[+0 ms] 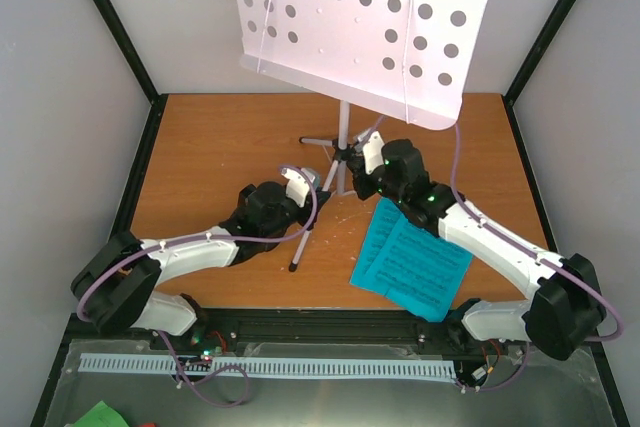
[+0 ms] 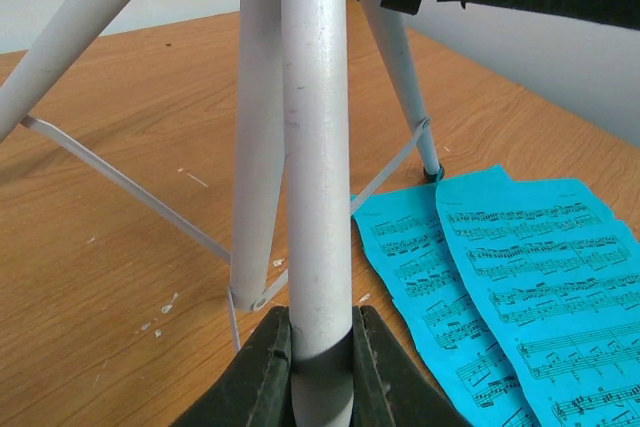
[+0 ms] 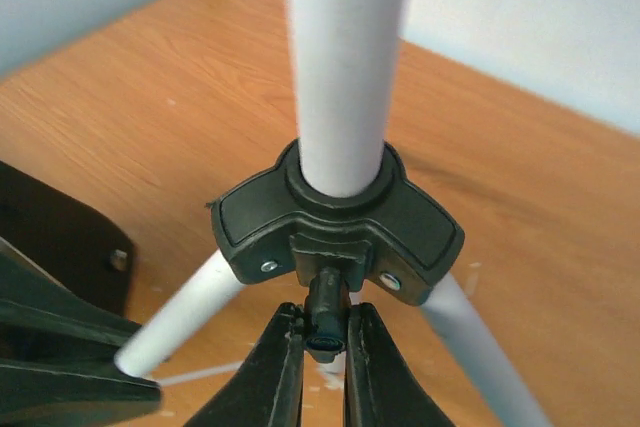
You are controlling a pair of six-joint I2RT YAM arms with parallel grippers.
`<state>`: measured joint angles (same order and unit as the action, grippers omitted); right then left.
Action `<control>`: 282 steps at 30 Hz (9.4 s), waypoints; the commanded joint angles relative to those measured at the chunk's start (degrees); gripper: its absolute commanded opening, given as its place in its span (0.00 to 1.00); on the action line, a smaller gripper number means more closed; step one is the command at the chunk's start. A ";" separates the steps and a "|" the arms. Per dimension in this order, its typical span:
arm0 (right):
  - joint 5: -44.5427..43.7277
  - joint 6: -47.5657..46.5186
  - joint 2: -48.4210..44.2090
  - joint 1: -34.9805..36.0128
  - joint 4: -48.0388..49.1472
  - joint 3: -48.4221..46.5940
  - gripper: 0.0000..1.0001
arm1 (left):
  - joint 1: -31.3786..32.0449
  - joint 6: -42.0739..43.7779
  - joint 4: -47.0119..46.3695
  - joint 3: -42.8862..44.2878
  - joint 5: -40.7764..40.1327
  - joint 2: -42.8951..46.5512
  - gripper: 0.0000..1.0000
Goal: Pack up the instrument practice props
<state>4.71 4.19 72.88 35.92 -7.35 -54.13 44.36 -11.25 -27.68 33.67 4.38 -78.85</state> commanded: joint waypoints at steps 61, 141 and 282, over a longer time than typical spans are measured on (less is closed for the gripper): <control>-2.77 63.46 -2.42 3.28 26.17 10.42 0.72 | 0.59 2.31 1.22 -1.78 1.81 4.42 0.03; -16.02 -30.10 1.41 11.88 6.54 3.14 0.03 | 0.64 2.54 1.54 -1.51 2.28 4.08 0.03; 52.49 8.44 8.77 -16.13 30.20 -19.92 0.68 | 0.64 2.39 -3.72 -4.39 3.14 3.49 0.02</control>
<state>53.08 13.06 79.68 18.59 24.93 -70.24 44.53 -10.33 -31.27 29.74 5.69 -74.61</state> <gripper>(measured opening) 0.710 0.143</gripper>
